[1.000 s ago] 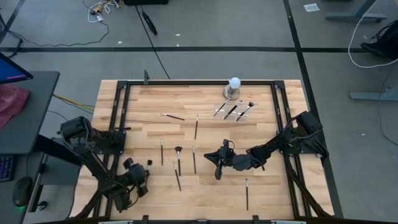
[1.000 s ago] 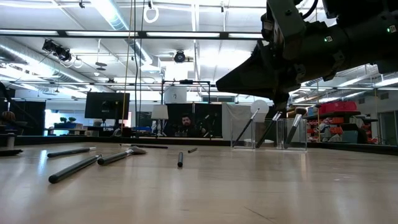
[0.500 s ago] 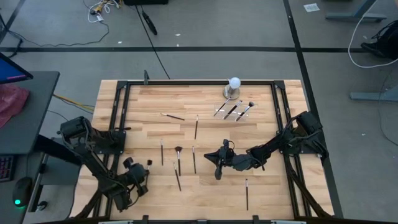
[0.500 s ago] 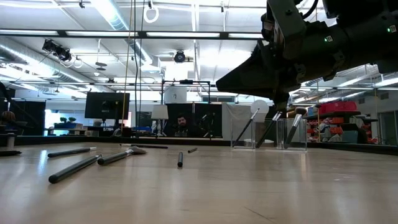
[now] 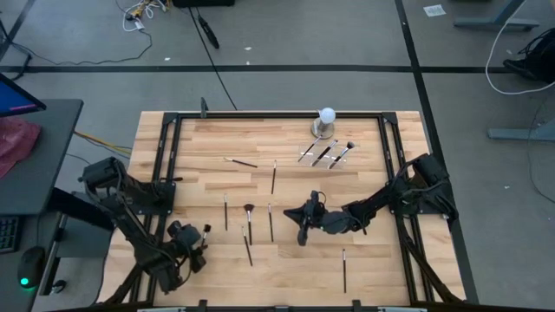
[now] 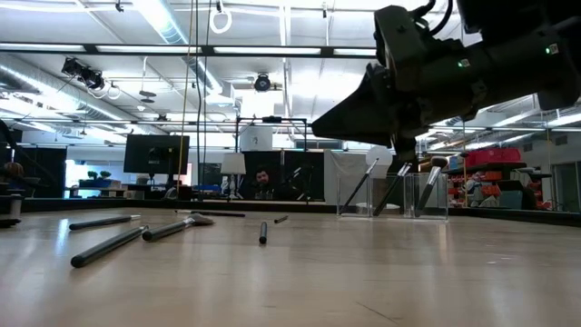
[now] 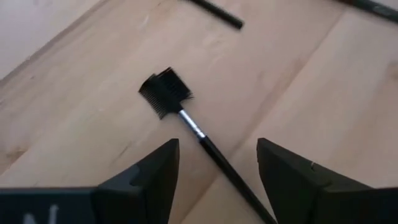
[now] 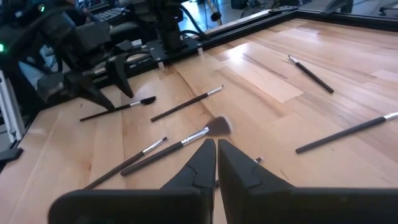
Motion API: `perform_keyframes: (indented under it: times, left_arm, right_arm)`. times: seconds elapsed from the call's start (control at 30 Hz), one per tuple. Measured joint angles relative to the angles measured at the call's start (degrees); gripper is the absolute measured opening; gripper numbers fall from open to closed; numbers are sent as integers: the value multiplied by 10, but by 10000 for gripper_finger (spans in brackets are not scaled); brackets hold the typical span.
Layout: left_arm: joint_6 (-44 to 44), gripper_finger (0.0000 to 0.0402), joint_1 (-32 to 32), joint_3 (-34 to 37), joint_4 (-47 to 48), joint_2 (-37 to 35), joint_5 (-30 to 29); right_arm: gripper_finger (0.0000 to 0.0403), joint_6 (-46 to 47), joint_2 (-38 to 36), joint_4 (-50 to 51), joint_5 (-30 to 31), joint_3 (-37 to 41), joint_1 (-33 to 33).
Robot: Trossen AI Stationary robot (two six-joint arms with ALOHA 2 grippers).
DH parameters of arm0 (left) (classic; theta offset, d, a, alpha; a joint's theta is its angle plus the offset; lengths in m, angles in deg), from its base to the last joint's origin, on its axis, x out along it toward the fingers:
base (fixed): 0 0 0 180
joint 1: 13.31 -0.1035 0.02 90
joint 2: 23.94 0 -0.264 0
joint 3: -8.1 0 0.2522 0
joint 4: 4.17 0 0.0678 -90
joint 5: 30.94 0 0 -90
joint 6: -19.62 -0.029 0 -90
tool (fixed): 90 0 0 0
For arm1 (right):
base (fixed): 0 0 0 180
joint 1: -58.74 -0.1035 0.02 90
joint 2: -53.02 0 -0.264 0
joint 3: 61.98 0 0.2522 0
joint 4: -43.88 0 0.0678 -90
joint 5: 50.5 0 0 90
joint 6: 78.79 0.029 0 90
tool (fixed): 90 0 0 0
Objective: Put items in baskets/containers
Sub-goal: Put the eye groomer brush into the transparent organizer
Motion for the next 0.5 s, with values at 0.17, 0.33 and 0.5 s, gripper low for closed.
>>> perform_keyframes:
  times: [0.17,0.33,0.5]
  left_arm:
    - [35,202,2,-2,1,42,-13]
    - [43,181,6,-3,5,78,-33]
    - [48,142,26,-1,2,103,-77]
  right_arm:
    - [21,7,0,0,0,0,2]
    - [21,10,0,0,0,0,2]
    - [21,11,0,0,0,0,2]
